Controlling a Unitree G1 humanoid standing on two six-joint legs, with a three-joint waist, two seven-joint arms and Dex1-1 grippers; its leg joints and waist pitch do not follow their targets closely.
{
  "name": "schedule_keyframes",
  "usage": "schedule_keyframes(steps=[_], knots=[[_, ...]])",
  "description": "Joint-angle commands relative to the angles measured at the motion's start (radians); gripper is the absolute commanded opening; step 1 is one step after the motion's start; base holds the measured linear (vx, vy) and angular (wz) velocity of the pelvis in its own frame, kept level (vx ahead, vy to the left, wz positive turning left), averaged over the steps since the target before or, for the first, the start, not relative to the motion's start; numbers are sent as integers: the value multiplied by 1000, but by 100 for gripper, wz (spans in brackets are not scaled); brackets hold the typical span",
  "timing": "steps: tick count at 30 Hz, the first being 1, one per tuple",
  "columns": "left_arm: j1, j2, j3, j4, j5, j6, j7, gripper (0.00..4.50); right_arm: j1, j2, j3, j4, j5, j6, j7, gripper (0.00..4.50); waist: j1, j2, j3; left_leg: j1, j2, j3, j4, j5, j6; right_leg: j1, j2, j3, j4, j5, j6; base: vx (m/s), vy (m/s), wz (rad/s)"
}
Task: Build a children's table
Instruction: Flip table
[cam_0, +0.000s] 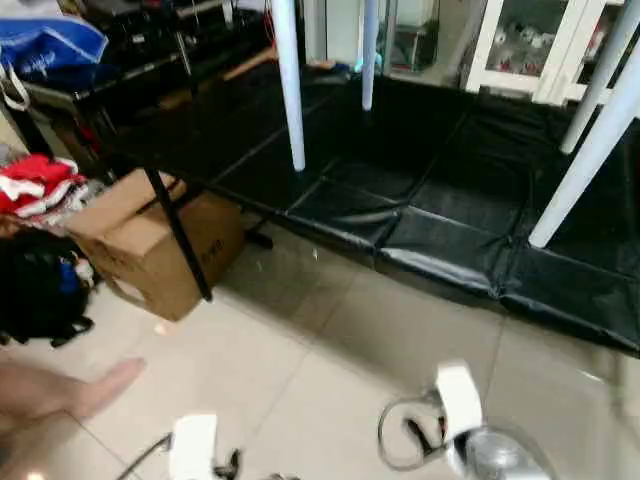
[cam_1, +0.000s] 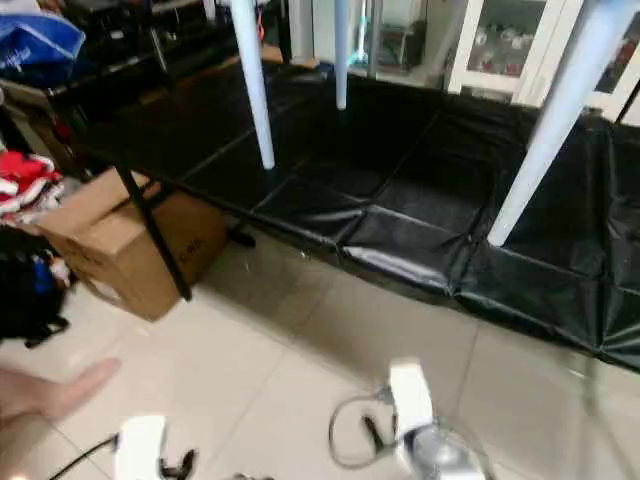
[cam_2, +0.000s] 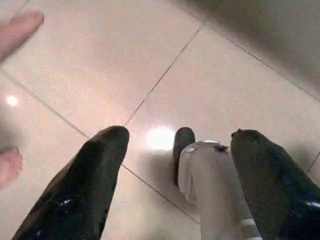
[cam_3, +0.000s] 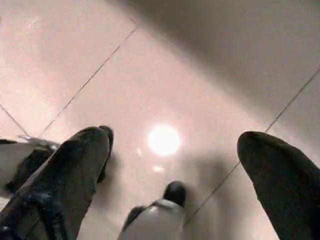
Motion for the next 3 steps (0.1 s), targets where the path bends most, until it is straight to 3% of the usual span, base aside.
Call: schedule_keyframes(steps=[1, 3], knots=[[-24, -10, 1, 12, -14, -17, 2, 372, -27, 2, -14, 11, 7, -21, -10, 450, -12, 1, -44, 16, 109, -59, -93, -532, -24, -3, -98, 29, -87, 4, -222, 0, 0, 0], [-37, -17, -1, 58, -15, 0, 7, 372, -42, 7, -16, 96, -9, -16, -31, 450, -15, 0, -47, 19, 106, -58, -92, -474, 9, -8, -93, 17, -85, 71, -207, -5, 25, -10]])
